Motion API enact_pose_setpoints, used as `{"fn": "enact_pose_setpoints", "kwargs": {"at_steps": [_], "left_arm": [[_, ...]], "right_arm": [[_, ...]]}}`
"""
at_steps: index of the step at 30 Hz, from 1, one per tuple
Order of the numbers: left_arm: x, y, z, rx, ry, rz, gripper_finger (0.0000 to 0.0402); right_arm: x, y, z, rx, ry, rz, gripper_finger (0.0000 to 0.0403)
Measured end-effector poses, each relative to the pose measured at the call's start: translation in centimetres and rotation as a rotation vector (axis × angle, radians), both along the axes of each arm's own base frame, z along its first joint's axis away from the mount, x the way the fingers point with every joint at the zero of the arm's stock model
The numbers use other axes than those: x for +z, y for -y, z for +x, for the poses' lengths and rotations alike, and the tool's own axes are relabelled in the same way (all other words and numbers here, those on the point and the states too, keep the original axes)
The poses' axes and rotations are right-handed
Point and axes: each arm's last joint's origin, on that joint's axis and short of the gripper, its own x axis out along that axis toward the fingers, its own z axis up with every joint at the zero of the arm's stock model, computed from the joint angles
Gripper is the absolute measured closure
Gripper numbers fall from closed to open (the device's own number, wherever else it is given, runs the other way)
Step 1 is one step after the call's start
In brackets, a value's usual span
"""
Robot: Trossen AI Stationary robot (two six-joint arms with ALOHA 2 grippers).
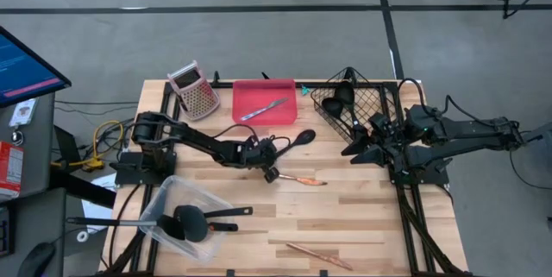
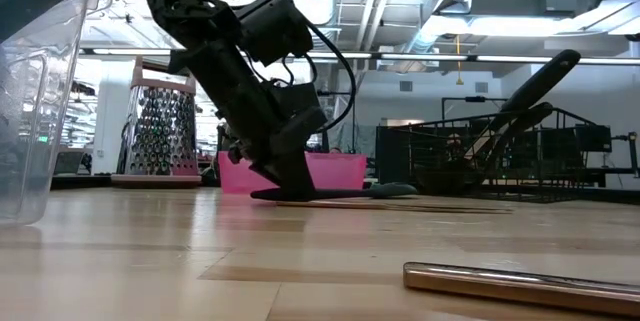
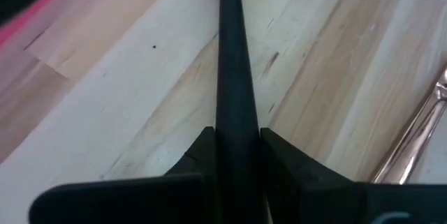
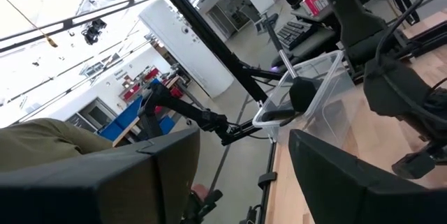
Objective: Pick & Place Kitchen Items
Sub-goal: Put the black ladle into the wire basket
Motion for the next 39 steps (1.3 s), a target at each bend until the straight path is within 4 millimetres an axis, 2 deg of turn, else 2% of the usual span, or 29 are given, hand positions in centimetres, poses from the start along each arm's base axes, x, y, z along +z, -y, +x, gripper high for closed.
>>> {"fn": "enact_pose_setpoints", "kwargs": {"at_steps": [5, 21, 30, 39], "left_arm": [[0.1, 0.1, 0.0, -0.002, 0.008, -0.027, 0.0354], [3.1, 0.2, -0.4, -0.003, 0.090, -0.073, 0.0354], [3.3, 0.3, -0.3, -0.034, 0.102, -0.130, 0.0354], [6.2, 0.2, -0.6, -0.035, 0.199, -0.136, 0.0354]], "right_arm": [[0.0, 0.0, 0.0, 0.000, 0.000, 0.000, 0.0182], [0.0, 0.0, 0.0, -0.001, 0.009, -0.022, 0.0182], [0.0, 0.0, 0.0, -0.001, 0.010, -0.022, 0.0182], [0.0, 0.0, 0.0, -0.001, 0.013, -0.032, 0.0182]]}}
